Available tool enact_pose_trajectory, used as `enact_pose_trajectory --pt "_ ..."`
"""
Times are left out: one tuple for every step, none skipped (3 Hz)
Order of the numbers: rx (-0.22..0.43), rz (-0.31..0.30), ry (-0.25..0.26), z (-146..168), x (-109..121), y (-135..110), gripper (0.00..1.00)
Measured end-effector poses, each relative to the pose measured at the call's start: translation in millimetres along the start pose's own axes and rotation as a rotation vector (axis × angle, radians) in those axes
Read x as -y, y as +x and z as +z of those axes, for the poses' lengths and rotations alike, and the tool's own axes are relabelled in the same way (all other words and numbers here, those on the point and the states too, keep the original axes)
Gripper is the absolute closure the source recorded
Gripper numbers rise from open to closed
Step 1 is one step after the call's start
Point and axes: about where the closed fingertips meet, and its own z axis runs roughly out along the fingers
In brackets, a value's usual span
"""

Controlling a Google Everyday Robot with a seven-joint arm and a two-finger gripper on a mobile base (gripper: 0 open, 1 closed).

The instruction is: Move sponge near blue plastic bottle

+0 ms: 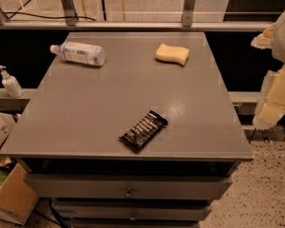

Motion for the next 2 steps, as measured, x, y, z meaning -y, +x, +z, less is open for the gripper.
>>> enact_pose_trajectory --pt "0.000 0.000 0.000 0.0 0.0 0.0 0.00" --pt "0.022 0.000 0.023 1.9 4.3 -3.3 0.00"
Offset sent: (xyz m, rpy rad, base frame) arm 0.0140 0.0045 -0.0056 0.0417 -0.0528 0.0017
